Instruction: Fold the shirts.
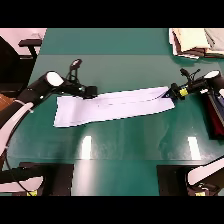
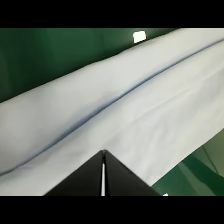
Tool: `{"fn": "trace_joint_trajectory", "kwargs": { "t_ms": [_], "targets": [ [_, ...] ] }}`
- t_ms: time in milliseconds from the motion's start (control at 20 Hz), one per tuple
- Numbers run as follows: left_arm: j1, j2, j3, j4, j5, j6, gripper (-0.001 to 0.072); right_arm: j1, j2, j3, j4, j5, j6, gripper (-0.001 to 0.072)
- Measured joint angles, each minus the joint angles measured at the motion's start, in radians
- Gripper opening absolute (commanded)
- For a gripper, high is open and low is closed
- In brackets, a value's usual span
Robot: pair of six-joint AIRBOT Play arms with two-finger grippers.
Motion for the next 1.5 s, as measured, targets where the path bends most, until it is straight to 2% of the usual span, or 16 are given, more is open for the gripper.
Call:
{"fn": "trace_joint_trajectory", "kwargs": {
  "t_ms": [300,550,950,1200,1500],
  "targets": [
    [-0.114,-0.200,0.186,0.000,-0.006,-0.032,0.0022,0.018,0.154,0.094,0.039,0.051,-0.008,0.0015],
    [-0.177,-0.360,0.347,-0.005,-0.032,-0.074,0.0022,0.090,0.291,0.219,0.115,0.068,0.037,0.0015],
    [-0.241,-0.505,0.504,-0.006,-0.051,-0.126,0.0022,0.307,0.344,0.343,0.158,0.050,0.109,0.0015],
    [-0.208,-0.501,0.560,0.037,-0.132,-0.145,0.0022,0.389,0.348,0.354,0.194,0.013,0.120,0.0015],
    [-0.035,-0.272,0.586,0.252,-0.297,-0.146,0.0023,0.519,0.323,0.356,0.232,-0.035,0.123,0.0015]
  ]
}}
